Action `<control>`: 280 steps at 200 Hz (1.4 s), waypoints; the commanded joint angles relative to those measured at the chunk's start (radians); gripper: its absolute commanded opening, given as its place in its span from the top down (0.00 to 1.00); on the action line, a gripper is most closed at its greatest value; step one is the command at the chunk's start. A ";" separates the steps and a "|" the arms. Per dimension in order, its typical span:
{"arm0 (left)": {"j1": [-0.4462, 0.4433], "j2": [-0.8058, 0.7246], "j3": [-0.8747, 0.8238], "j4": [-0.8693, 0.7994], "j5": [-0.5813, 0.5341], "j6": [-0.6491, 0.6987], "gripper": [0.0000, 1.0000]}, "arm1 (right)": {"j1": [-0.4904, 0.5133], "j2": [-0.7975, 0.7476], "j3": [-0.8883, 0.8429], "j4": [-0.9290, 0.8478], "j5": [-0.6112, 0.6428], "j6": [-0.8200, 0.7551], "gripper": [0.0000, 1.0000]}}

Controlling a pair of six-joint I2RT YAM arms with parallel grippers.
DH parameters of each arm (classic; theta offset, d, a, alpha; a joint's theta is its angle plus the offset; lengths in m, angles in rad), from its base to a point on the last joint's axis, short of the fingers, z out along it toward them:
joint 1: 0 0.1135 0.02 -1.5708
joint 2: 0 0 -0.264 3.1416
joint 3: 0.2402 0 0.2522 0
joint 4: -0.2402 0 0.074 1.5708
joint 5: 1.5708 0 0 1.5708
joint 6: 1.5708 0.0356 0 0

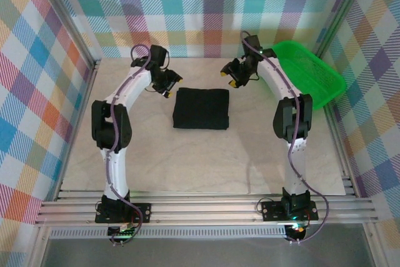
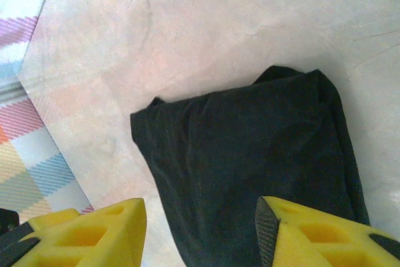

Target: Fold and stack the t-shirts

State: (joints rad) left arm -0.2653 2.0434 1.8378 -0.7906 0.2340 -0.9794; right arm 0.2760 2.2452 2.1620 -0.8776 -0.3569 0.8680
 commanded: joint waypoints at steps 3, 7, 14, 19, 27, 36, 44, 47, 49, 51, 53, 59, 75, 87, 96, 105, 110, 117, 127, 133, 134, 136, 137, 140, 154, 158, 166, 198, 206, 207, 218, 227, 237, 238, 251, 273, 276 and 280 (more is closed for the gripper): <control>-0.057 -0.264 -0.239 0.061 -0.020 -0.090 0.41 | 0.011 -0.247 -0.209 0.055 -0.021 -0.087 0.50; -0.076 -0.304 -0.293 0.085 -0.015 -0.120 0.41 | 0.011 -0.298 -0.282 0.098 -0.023 -0.080 0.50; -0.111 -0.366 -0.394 0.140 -0.003 -0.176 0.41 | 0.011 -0.386 -0.419 0.176 -0.029 -0.065 0.49; -0.139 -0.408 -0.466 0.191 0.005 -0.226 0.41 | 0.011 -0.439 -0.496 0.218 -0.031 -0.054 0.49; -0.192 -0.468 -0.574 0.274 0.003 -0.307 0.38 | 0.012 -0.549 -0.653 0.315 -0.037 -0.026 0.49; -0.253 -0.516 -0.678 0.378 -0.007 -0.399 0.35 | 0.016 -0.679 -0.829 0.439 -0.050 0.006 0.47; -0.301 -0.533 -0.745 0.461 -0.017 -0.468 0.34 | 0.018 -0.788 -0.974 0.543 -0.062 0.034 0.45; -0.317 -0.534 -0.764 0.487 -0.020 -0.489 0.33 | 0.017 -0.823 -1.024 0.569 -0.062 0.044 0.44; -0.328 -0.533 -0.774 0.498 -0.022 -0.504 0.33 | 0.017 -0.850 -1.048 0.581 -0.064 0.052 0.43; -0.338 -0.530 -0.783 0.522 -0.025 -0.515 0.32 | 0.018 -0.871 -1.078 0.594 -0.067 0.059 0.42; -0.347 -0.527 -0.792 0.542 -0.027 -0.528 0.31 | 0.018 -0.897 -1.107 0.605 -0.067 0.068 0.41; -0.375 -0.511 -0.812 0.599 -0.036 -0.556 0.30 | 0.016 -0.958 -1.179 0.643 -0.073 0.087 0.39; -0.434 -0.441 -0.829 0.706 -0.055 -0.627 0.29 | 0.017 -1.097 -1.317 0.691 -0.104 0.117 0.37; -0.465 -0.374 -0.814 0.780 -0.061 -0.676 0.28 | 0.014 -1.166 -1.368 0.677 -0.123 0.121 0.36; -0.482 -0.330 -0.787 0.802 -0.087 -0.683 0.27 | 0.012 -1.210 -1.389 0.645 -0.136 0.120 0.35; -0.493 -0.288 -0.749 0.808 -0.110 -0.671 0.27 | 0.008 -1.241 -1.400 0.620 -0.140 0.115 0.36; -0.498 -0.261 -0.726 0.799 -0.120 -0.667 0.27 | 0.008 -1.255 -1.402 0.603 -0.141 0.114 0.35; -0.503 -0.225 -0.701 0.800 -0.128 -0.667 0.27 | 0.004 -1.272 -1.406 0.581 -0.143 0.106 0.35; -0.510 -0.184 -0.674 0.814 -0.140 -0.660 0.27 | 0.000 -1.287 -1.407 0.551 -0.150 0.095 0.36; -0.512 -0.162 -0.648 0.782 -0.150 -0.648 0.27 | -0.006 -1.291 -1.406 0.532 -0.158 0.085 0.36; -0.512 -0.159 -0.643 0.774 -0.151 -0.647 0.27 | -0.007 -1.292 -1.406 0.529 -0.160 0.083 0.36; -0.513 -0.153 -0.636 0.763 -0.155 -0.647 0.27 | -0.010 -1.293 -1.405 0.525 -0.165 0.081 0.36; -0.514 -0.149 -0.631 0.757 -0.156 -0.648 0.27 | -0.010 -1.293 -1.404 0.523 -0.166 0.079 0.36; -0.514 -0.141 -0.620 0.747 -0.159 -0.619 0.27 | -0.013 -1.295 -1.403 0.518 -0.174 0.074 0.36; -0.515 -0.103 -0.596 0.724 -0.170 -0.612 0.29 | -0.030 -1.302 -1.396 0.491 -0.198 0.054 0.37; -0.516 -0.092 -0.590 0.723 -0.168 -0.616 0.29 | -0.035 -1.305 -1.392 0.485 -0.206 0.049 0.36; -0.516 -0.072 -0.576 0.713 -0.170 -0.620 0.31 | -0.045 -1.312 -1.386 0.476 -0.216 0.043 0.37; -0.511 0.018 -0.504 0.674 -0.181 -0.605 0.46 | -0.074 -1.323 -1.369 0.455 -0.236 0.035 0.37; -0.507 0.043 -0.493 0.693 -0.178 -0.600 0.53 | -0.077 -1.323 -1.367 0.453 -0.238 0.038 0.37; -0.506 0.046 -0.492 0.695 -0.178 -0.600 0.54 | -0.078 -1.322 -1.367 0.453 -0.238 0.038 0.37; -0.495 0.068 -0.480 0.693 -0.179 -0.604 0.66 | -0.081 -1.320 -1.362 0.449 -0.237 0.041 0.38; -0.485 0.073 -0.484 0.696 -0.190 -0.606 0.76 | -0.085 -1.315 -1.361 0.447 -0.236 0.045 0.38; -0.466 0.064 -0.497 0.696 -0.209 -0.607 0.87 | -0.086 -1.311 -1.358 0.446 -0.236 0.047 0.38; -0.463 0.063 -0.498 0.696 -0.211 -0.607 0.88 | -0.086 -1.310 -1.358 0.447 -0.237 0.047 0.39; -0.429 0.042 -0.516 0.693 -0.222 -0.597 1.00 | -0.088 -1.299 -1.353 0.450 -0.235 0.048 0.39; -0.337 -0.005 -0.526 0.644 -0.202 -0.511 1.00 | -0.091 -1.275 -1.339 0.458 -0.240 0.052 0.40; -0.323 -0.015 -0.531 0.633 -0.201 -0.500 1.00 | -0.091 -1.272 -1.337 0.459 -0.239 0.052 0.40; -0.304 -0.028 -0.540 0.624 -0.198 -0.485 1.00 | -0.091 -1.268 -1.334 0.462 -0.239 0.054 0.40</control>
State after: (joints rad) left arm -0.6903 2.0815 1.3415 -0.0570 0.0704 -1.5547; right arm 0.1947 0.9535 0.7860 -0.4210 -0.5720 0.9276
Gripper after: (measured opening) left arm 0.070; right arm 0.604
